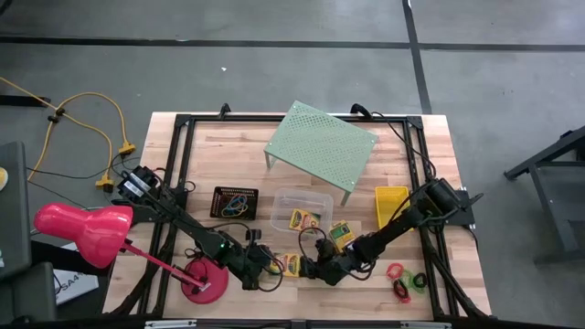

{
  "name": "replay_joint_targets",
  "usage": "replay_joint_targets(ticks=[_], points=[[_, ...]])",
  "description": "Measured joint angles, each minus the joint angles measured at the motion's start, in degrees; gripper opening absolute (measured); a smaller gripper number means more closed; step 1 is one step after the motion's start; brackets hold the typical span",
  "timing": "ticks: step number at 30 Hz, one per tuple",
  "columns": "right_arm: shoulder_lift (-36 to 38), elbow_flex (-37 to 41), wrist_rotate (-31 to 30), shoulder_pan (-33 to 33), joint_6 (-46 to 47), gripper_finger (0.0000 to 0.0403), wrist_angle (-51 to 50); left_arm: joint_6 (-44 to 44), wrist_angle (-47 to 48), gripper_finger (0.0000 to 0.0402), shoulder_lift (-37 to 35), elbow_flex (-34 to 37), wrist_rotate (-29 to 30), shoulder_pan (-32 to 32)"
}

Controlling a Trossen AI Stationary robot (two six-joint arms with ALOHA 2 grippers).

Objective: Pick & Place Office Desk Supplies
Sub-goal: Put the left yellow crayon box into the transparent bin

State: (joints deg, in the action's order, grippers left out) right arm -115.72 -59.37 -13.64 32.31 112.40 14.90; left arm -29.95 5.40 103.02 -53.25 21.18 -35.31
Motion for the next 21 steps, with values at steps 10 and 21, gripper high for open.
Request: replay_joint_targets(ticks=[10, 21], points=[[0.0, 0.0, -0.8, 0.3, 0.5, 0.0133, 0.0, 1.0, -3.0, 0.0063, 0.1, 0.0, -0.8, 0.0], [0.1, 0.0, 0.1, 1.6, 2.2, 0.0133, -0.6, 2.2, -7.0, 0.0063, 3.1, -0.2, -1.3, 0.3]])
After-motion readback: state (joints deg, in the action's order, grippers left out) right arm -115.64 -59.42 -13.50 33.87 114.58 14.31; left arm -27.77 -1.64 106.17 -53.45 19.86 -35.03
